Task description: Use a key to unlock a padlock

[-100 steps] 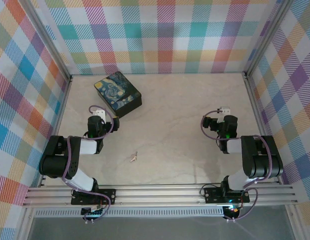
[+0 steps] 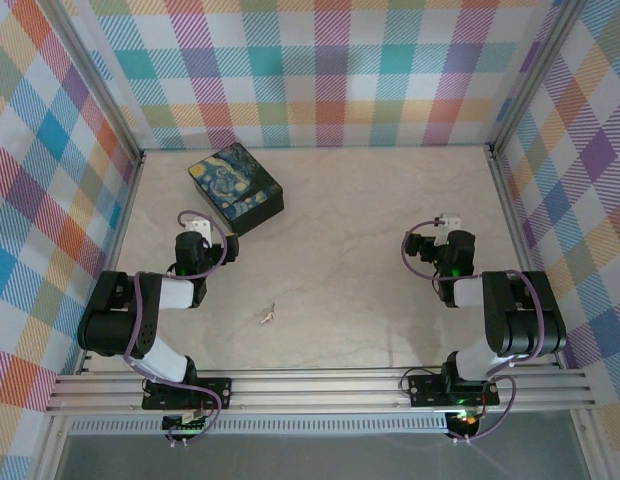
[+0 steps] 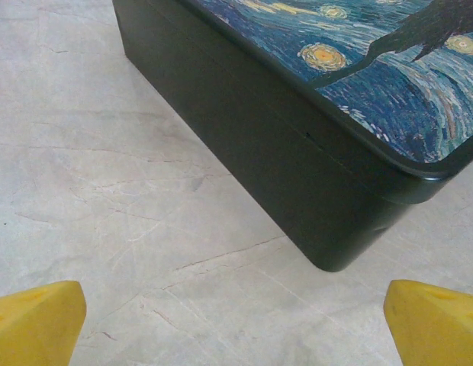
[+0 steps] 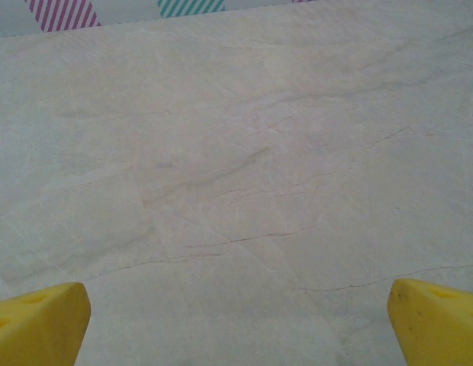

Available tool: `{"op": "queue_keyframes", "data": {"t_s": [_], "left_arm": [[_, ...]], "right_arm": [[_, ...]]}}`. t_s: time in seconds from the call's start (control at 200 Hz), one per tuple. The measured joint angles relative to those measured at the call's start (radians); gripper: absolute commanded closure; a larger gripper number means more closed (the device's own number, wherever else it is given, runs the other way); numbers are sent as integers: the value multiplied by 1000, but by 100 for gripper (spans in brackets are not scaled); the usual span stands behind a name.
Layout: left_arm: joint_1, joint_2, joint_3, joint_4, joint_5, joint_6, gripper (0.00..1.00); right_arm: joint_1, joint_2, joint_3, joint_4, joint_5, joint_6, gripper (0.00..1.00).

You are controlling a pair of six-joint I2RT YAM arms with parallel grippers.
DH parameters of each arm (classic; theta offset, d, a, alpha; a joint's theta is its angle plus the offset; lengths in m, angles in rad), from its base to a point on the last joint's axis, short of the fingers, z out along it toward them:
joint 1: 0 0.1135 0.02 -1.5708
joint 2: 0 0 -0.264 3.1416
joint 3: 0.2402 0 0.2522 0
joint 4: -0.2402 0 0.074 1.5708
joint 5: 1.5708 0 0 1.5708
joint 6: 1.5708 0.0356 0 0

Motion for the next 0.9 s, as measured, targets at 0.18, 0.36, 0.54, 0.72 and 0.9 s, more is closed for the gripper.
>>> {"op": "queue_keyframes", "data": {"t_s": [0.18, 0.36, 0.54, 0.72, 0.9], "left_arm": [[0, 0, 0, 0, 0, 0, 0], [0, 0, 0, 0, 0, 0, 0], [1, 0, 0, 0, 6, 0, 0], [8, -1, 3, -8, 27, -3, 0], [28, -75, 87, -188, 27, -14, 0]], "right_arm": [[0, 0, 0, 0, 0, 0, 0], [0, 0, 0, 0, 0, 0, 0], [0, 0, 0, 0, 0, 0, 0], [0, -2, 21, -35, -29, -8, 0], [0, -127, 102, -253, -47, -6, 4]]}}
